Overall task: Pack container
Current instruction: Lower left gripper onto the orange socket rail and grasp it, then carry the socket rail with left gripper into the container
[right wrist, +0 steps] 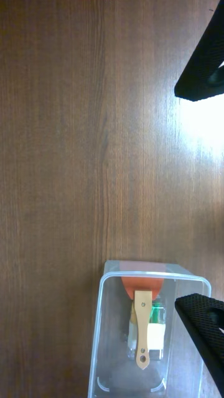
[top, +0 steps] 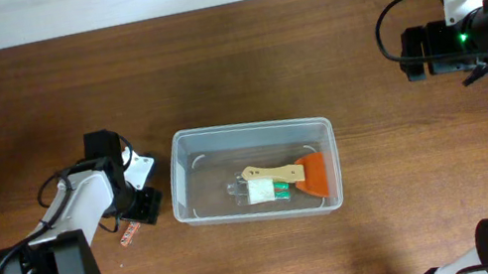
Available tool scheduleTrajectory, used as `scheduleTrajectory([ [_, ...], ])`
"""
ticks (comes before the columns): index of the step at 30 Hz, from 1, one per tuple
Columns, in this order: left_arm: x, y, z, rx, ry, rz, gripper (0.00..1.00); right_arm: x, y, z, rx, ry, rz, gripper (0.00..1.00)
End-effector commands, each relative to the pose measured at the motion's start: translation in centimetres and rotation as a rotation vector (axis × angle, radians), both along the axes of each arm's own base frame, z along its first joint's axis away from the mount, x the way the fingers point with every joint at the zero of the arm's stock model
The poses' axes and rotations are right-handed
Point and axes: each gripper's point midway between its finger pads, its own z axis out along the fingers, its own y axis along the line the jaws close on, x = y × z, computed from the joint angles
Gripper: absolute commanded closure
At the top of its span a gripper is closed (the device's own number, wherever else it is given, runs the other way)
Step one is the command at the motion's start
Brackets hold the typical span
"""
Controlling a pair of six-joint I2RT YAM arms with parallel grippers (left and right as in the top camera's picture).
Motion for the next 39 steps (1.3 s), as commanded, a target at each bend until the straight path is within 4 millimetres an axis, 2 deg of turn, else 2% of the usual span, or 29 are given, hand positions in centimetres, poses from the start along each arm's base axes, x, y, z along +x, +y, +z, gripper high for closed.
scheduleTrajectory([
  [1, -1.8, -0.6, -2.1, -0.029, 0.086, -0.007, 0.38, 0.0, 0.2, 0.0, 0.018, -0.001, -0.001, 0.01],
  [5, -2.0, -0.6, -2.1, -0.029, 0.093, -0.007, 0.54, 0.0, 0.2, 0.0, 0.018, -0.002, -0.001, 0.01],
  [10, -1.9, -0.6, -2.1, -0.028, 0.091, -0.007, 0.83, 0.0, 0.2, 0.0, 0.018, -0.002, -0.001, 0.01],
  [12, -1.9, -0.6, -2.1, -0.028, 0.092, -0.007, 0.86, 0.0, 0.2, 0.0, 0.017, -0.002, -0.001, 0.01],
  [15, -2.0, -0.6, -2.1, -0.028, 0.092, -0.006, 0.97, 0.0, 0.2, 0.0, 0.017, -0.002, -0.001, 0.01],
  [20, -1.6, -0.6, -1.9, -0.029, 0.085, 0.05, 0.98, 0.0, 0.2, 0.0, 0.017, -0.002, -0.001, 0.01],
  [23, -0.8, -0.6, -1.0, -0.03, 0.073, 0.067, 0.98, 0.0, 0.2, 0.0, 0.017, -0.002, -0.001, 0.01],
  [25, 0.2, -0.7, 0.6, -0.033, 0.052, 0.067, 0.98, 0.0, 0.2, 0.0, 0.017, -0.002, -0.001, 0.01],
  [28, 1.8, -1.4, 3.9, -0.055, 0.004, 0.053, 0.98, 0.0, 0.2, 0.0, 0.017, -0.002, -0.001, 0.01],
  [30, 2.8, -1.8, 6.9, -0.054, -0.04, 0.039, 0.98, 0.1, 0.2, 0.1, 0.016, -0.005, -0.001, 0.01],
  [33, 3.7, -1.8, 12.3, -0.012, -0.125, 0.039, 0.98, 0.2, 0.2, 0.1, 0.016, -0.009, -0.001, 0.01],
  [36, 5.6, -2.1, 17.6, -0.006, -0.289, 0.032, 0.98, 0.2, 0.2, 0.1, 0.016, -0.009, -0.001, 0.02],
  [38, 6.6, -3.5, 20.3, -0.041, -0.378, -0.025, 0.98, 0.3, 0.2, 0.1, 0.015, -0.013, -0.001, 0.01],
  [39, 6.7, -4.9, 21.3, -0.074, -0.405, -0.093, 0.98, 0.3, 0.2, 0.1, 0.015, -0.016, -0.001, 0.01],
])
